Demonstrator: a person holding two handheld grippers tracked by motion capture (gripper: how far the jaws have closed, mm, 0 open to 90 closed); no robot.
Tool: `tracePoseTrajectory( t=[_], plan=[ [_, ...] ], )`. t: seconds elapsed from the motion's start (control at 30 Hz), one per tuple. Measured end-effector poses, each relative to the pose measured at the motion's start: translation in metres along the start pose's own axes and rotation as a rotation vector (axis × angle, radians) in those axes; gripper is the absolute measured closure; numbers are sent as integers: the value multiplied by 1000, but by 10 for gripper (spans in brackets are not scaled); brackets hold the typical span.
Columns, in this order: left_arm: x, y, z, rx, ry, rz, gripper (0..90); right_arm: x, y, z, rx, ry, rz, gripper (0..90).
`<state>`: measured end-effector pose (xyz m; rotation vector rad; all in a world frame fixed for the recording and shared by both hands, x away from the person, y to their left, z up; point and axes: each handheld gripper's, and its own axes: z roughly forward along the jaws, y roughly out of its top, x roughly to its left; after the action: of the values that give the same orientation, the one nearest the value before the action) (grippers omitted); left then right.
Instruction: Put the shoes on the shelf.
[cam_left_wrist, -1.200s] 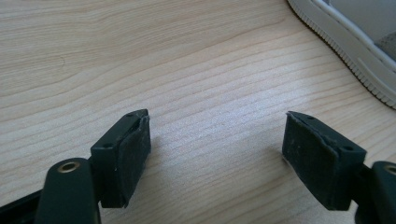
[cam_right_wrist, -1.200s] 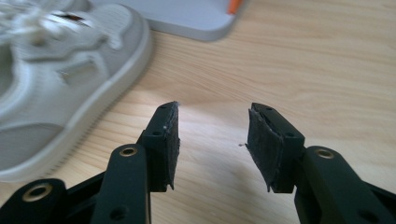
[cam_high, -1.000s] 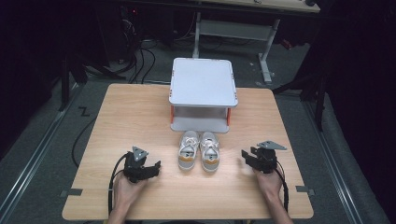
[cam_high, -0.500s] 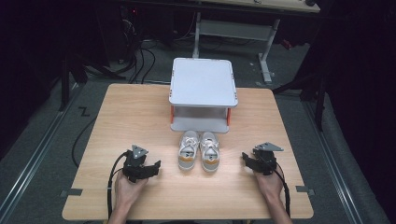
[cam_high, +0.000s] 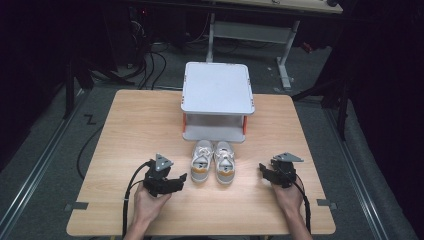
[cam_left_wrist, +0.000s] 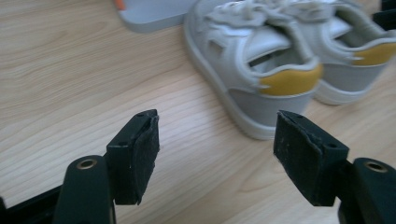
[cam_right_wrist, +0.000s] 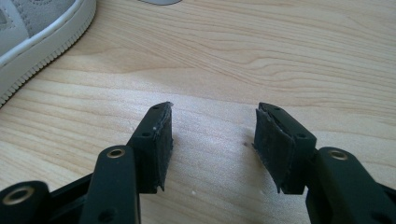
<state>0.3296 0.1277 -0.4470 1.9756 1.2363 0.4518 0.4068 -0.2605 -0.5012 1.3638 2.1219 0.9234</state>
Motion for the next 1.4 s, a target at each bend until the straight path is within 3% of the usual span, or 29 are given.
tracePoseTrajectory(
  t=[0.2, 0.33, 0.6, 0.7, 0.9, 1.4],
  plan=[
    [-20, 20, 3, -18, -52, 10, 321, 0, 0, 0, 1, -1, 1, 470],
    [-28, 32, 11, -50, -79, -15, 286, 0, 0, 0, 1, -1, 2, 470],
    [-41, 51, 40, 23, -90, -21, 305, 0, 0, 0, 0, 1, 1, 470],
    [-46, 54, 49, 37, -77, -13, 334, 0, 0, 0, -1, 2, 2, 473],
    [-48, 57, 60, 64, -80, -54, 367, -1, 0, 0, -1, 5, 5, 477],
    [-58, 58, 61, 78, -38, -56, 410, 1, 0, 0, 1, -3, 7, 477]
  ],
)
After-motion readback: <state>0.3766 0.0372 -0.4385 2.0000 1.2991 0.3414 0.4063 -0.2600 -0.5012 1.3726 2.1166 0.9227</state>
